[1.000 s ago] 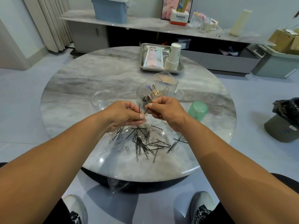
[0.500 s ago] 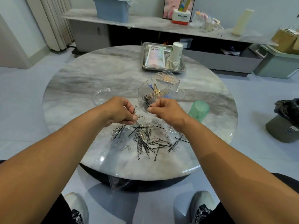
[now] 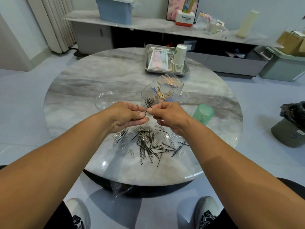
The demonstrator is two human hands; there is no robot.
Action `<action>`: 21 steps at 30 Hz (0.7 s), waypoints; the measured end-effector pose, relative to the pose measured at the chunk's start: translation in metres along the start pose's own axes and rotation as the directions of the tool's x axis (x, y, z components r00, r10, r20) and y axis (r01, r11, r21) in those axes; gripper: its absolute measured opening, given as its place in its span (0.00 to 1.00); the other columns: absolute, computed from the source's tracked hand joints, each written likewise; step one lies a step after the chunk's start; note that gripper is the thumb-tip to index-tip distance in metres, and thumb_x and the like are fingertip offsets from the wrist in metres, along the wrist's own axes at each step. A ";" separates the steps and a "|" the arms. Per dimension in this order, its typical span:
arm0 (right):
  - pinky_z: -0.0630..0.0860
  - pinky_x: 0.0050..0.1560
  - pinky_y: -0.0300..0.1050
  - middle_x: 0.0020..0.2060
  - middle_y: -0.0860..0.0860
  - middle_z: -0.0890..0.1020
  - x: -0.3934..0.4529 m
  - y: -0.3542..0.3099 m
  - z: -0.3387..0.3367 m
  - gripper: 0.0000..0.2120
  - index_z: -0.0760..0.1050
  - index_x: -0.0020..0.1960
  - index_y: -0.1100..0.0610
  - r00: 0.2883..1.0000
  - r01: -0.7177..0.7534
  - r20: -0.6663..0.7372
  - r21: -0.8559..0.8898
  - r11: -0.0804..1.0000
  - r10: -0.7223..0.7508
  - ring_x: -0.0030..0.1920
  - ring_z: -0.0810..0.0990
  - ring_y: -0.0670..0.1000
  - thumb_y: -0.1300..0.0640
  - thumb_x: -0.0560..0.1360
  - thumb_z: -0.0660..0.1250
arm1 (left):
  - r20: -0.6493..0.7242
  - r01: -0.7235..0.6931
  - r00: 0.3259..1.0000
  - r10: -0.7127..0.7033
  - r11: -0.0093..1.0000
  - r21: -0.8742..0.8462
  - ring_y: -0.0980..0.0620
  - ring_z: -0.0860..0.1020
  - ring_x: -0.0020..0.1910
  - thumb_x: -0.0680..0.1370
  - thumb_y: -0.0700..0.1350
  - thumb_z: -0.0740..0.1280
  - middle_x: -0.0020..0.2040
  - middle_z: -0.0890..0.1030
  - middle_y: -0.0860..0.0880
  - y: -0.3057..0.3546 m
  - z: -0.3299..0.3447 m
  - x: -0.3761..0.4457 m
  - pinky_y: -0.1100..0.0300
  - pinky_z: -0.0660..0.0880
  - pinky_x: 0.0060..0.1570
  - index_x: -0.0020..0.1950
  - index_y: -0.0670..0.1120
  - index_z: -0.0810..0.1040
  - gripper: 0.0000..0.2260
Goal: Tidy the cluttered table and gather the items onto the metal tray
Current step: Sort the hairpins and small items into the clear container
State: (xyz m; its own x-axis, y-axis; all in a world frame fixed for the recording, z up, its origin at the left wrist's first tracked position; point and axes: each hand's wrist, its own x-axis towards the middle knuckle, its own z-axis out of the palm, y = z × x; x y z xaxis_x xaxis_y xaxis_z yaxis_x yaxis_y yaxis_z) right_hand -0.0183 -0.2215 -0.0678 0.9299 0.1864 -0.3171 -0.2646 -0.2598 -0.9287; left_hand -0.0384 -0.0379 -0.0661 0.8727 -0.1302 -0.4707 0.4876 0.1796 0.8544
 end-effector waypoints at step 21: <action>0.80 0.49 0.44 0.42 0.50 0.86 0.000 -0.023 0.007 0.07 0.86 0.49 0.57 0.970 0.237 0.086 -0.539 0.808 -0.228 0.42 0.83 0.46 0.63 0.72 0.78 | -0.178 0.179 0.957 -0.229 0.950 -0.257 0.53 0.72 0.33 0.86 0.40 0.56 0.32 0.72 0.49 0.003 -0.003 -0.007 0.58 0.77 0.35 0.45 0.44 0.72 0.11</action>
State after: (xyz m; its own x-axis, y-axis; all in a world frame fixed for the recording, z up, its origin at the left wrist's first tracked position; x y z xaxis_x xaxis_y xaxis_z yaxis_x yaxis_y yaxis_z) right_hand -0.0146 -0.2091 -0.0481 0.9402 0.3214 -0.1127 0.1446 -0.6763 -0.7223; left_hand -0.0427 -0.0332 -0.0613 0.7285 0.0081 -0.6850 0.6260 0.3981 0.6705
